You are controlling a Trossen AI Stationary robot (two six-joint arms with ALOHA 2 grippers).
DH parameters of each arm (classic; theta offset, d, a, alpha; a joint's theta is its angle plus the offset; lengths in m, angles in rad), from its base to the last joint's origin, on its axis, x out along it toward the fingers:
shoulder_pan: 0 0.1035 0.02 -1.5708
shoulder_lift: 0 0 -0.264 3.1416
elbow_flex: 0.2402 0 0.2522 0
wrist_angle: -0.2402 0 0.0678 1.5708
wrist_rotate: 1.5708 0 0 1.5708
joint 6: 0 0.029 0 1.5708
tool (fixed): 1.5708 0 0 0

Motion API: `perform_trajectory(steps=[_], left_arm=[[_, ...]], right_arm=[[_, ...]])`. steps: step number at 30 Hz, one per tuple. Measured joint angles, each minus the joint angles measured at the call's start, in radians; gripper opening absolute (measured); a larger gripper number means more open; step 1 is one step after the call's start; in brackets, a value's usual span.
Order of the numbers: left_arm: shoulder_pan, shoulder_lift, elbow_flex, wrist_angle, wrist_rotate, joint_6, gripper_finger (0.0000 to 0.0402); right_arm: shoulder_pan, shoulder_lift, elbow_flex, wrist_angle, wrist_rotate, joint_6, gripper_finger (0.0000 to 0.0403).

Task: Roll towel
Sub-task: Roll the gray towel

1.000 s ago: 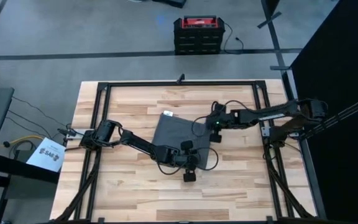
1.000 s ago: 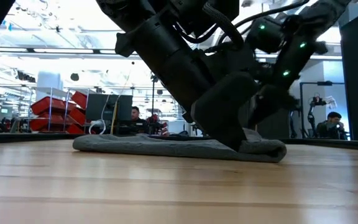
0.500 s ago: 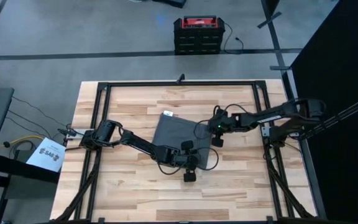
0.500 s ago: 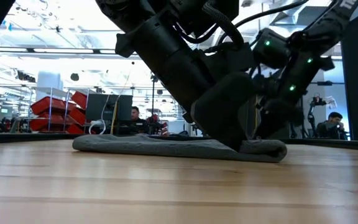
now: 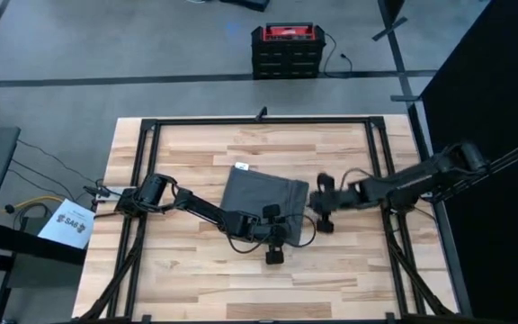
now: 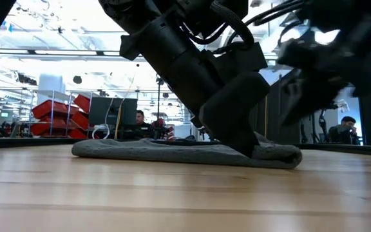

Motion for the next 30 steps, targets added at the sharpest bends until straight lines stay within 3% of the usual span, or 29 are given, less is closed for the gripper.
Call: perform_trajectory(steps=[6, 13, 22, 30], left_arm=[[0.000, 0.000, 0.003, 0.006, -0.001, 0.000, 0.0015], [0.000, -0.004, 0.058, -0.042, 0.003, 0.035, 0.0015], [-0.002, -0.011, 0.120, -0.177, -0.002, 0.040, 0.0015], [-0.024, -0.122, 0.143, -0.388, -0.070, 0.039, 0.0015]], right_arm=[[0.169, 0.143, -0.019, 0.183, 0.003, 0.169, 0.0000], [0.218, 0.336, 0.001, 0.352, 0.027, 0.219, 0.0000], [0.246, 0.363, 0.071, 0.341, 0.018, 0.190, 0.0000], [0.240, 0.363, 0.086, 0.326, 0.021, 0.184, 0.0000]])
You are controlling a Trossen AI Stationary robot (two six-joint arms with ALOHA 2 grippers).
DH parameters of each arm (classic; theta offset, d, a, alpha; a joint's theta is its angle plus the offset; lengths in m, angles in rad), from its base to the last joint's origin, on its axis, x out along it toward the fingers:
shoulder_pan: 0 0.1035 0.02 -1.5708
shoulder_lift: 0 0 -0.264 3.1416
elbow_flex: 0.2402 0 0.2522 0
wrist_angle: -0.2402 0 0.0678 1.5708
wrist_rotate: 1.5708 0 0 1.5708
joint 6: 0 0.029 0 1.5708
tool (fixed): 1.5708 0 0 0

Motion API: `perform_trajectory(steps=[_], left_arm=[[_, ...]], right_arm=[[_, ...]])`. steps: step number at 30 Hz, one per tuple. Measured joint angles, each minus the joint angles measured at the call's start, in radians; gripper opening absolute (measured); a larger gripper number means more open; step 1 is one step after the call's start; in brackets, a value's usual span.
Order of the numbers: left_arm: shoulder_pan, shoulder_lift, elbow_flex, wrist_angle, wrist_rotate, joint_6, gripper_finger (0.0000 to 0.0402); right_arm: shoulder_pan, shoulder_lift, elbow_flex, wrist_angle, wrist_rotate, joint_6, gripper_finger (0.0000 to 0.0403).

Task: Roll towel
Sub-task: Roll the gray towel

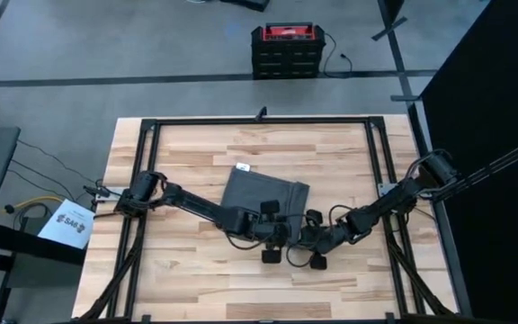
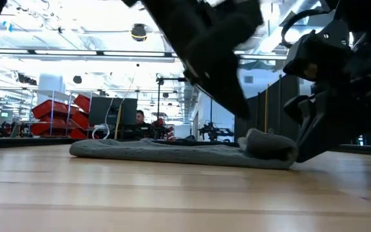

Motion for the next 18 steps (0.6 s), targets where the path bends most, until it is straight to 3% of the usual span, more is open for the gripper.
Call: perform_trajectory(steps=[5, 18], left_arm=[[-0.026, -0.026, -0.002, -0.086, -0.086, -0.067, 0.0015], [-0.041, 0.025, -0.228, 0.192, -0.083, -0.196, 0.0015]], right_arm=[[-0.004, -0.001, 0.022, 0.003, 0.003, -0.032, 0.0000], [-0.052, -0.001, 0.025, -0.013, -0.016, -0.056, 0.0000]])
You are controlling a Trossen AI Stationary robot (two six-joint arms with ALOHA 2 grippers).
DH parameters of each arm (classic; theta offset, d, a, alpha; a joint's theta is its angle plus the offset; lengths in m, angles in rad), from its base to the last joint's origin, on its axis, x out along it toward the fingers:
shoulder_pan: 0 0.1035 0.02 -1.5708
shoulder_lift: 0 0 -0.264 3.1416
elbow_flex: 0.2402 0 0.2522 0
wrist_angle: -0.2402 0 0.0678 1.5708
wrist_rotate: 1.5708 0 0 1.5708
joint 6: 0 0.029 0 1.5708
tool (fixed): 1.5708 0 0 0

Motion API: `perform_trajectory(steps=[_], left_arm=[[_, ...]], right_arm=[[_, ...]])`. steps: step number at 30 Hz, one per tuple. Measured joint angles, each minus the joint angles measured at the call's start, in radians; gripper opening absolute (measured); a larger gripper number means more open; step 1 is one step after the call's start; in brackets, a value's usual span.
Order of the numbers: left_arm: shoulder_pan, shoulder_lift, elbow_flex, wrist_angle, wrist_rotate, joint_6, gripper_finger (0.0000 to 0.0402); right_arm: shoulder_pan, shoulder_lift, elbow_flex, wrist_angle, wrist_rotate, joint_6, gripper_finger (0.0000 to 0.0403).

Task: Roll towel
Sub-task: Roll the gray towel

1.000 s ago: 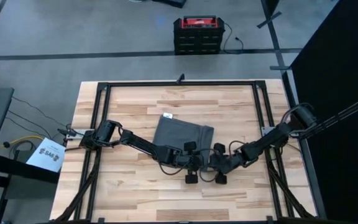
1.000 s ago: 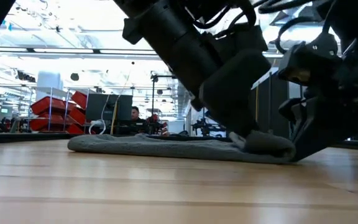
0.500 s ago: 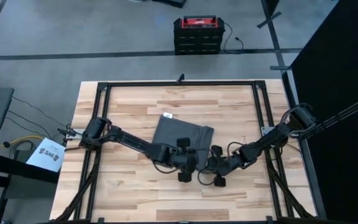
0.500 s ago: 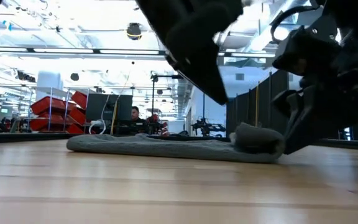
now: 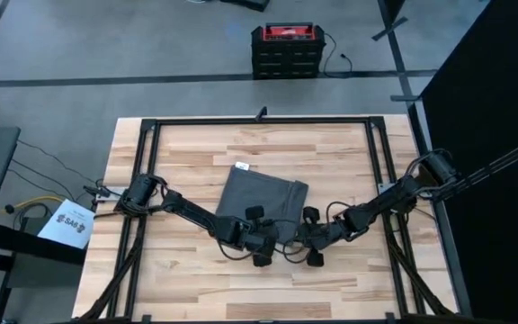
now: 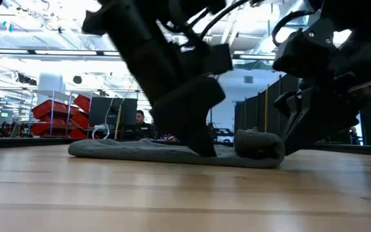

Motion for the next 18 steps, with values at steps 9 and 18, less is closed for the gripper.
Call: perform_trajectory(steps=[9, 18], left_arm=[[0.000, -0.003, -0.053, 0.091, -0.003, -0.024, 0.0015], [0.001, -0.002, -0.053, 0.089, 0.001, -0.024, 0.0015]], right_arm=[[-0.033, 0.002, 0.000, 0.041, -0.053, -0.028, 0.0000], [-0.050, 0.013, 0.002, 0.079, -0.100, -0.058, 0.0000]])
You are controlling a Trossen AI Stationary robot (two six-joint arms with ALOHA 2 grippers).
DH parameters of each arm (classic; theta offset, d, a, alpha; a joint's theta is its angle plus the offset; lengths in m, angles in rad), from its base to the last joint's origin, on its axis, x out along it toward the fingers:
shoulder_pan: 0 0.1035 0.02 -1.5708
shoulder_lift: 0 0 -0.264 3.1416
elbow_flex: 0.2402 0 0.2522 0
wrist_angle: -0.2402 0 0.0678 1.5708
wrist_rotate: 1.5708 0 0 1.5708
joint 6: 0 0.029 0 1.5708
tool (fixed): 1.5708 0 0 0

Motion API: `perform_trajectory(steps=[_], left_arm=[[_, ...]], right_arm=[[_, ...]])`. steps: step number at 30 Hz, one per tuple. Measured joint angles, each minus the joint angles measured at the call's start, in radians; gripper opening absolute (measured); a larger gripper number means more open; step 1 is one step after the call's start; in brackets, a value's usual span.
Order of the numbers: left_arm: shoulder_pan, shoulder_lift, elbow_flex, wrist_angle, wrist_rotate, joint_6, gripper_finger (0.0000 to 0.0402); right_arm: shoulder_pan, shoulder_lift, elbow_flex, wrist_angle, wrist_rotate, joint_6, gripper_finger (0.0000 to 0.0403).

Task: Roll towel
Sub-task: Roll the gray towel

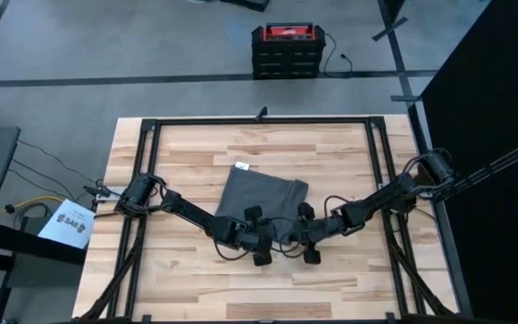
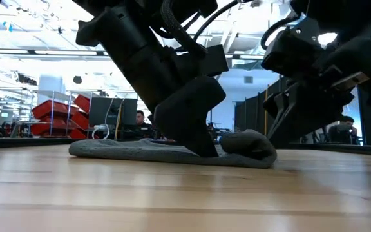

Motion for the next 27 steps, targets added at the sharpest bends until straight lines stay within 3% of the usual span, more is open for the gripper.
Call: perform_trajectory(steps=[13, 27], left_arm=[[0.000, 0.002, -0.002, 0.014, -0.015, 0.017, 0.0015], [0.012, -0.032, -0.003, -0.047, -0.011, 0.097, 0.0015]], right_arm=[[-0.008, 0.112, 0.016, 0.078, -0.031, 0.007, 0.0000], [0.007, 0.111, 0.014, 0.045, -0.118, -0.006, 0.0000]])
